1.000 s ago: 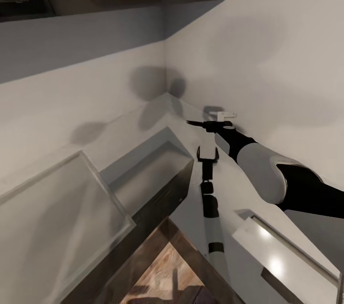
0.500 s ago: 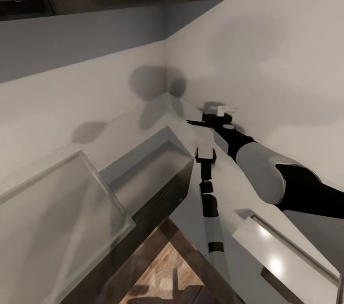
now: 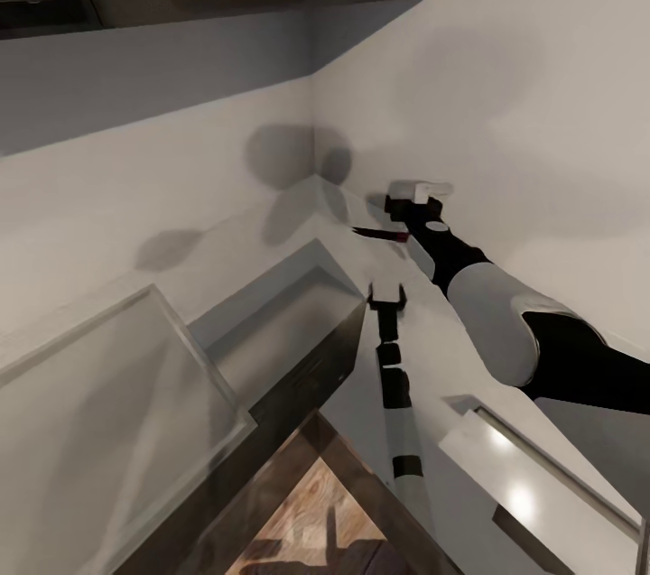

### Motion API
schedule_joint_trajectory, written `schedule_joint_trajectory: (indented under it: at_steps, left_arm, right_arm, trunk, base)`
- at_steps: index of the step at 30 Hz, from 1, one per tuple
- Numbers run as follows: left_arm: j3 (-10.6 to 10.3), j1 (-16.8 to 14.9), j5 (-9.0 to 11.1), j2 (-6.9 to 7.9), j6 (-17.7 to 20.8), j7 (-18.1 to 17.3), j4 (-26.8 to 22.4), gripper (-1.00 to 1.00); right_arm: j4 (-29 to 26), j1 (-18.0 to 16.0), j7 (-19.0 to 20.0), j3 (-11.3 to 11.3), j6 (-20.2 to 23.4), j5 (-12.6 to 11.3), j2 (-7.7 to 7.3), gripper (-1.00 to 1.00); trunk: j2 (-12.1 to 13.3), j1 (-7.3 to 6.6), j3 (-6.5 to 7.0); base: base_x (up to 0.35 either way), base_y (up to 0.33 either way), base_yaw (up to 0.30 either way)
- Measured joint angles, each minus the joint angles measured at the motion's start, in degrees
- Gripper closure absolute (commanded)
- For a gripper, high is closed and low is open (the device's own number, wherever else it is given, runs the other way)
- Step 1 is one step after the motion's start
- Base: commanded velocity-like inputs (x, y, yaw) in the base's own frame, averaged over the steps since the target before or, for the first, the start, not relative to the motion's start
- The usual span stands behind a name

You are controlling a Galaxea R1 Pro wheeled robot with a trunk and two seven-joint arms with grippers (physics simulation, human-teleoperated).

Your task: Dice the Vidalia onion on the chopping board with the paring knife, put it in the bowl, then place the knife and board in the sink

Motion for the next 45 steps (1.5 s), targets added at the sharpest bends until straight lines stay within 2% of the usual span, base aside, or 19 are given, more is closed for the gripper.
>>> schedule_joint_trajectory:
  at_steps: [6,45]
  left_arm:
    - [0.06,-0.02,0.0,-0.02,0.0,0.0,0.37,-1.0]
    - [0.09,-0.03,0.0,-0.02,-0.01,0.0,0.39,-1.0]
  right_arm:
    - [-0.26,0.0,0.44,-0.05,-1.58,-0.02,-0.02,-1.0]
    - [-0.27,0.0,0.48,-0.03,-2.83,-0.06,0.18,-1.0]
  trunk:
    - [0.0,0.0,-0.45]
    - [0.0,0.0,-4.06]
  base:
    - [0.0,0.0,0.0]
    - [0.003,0.0,0.0]
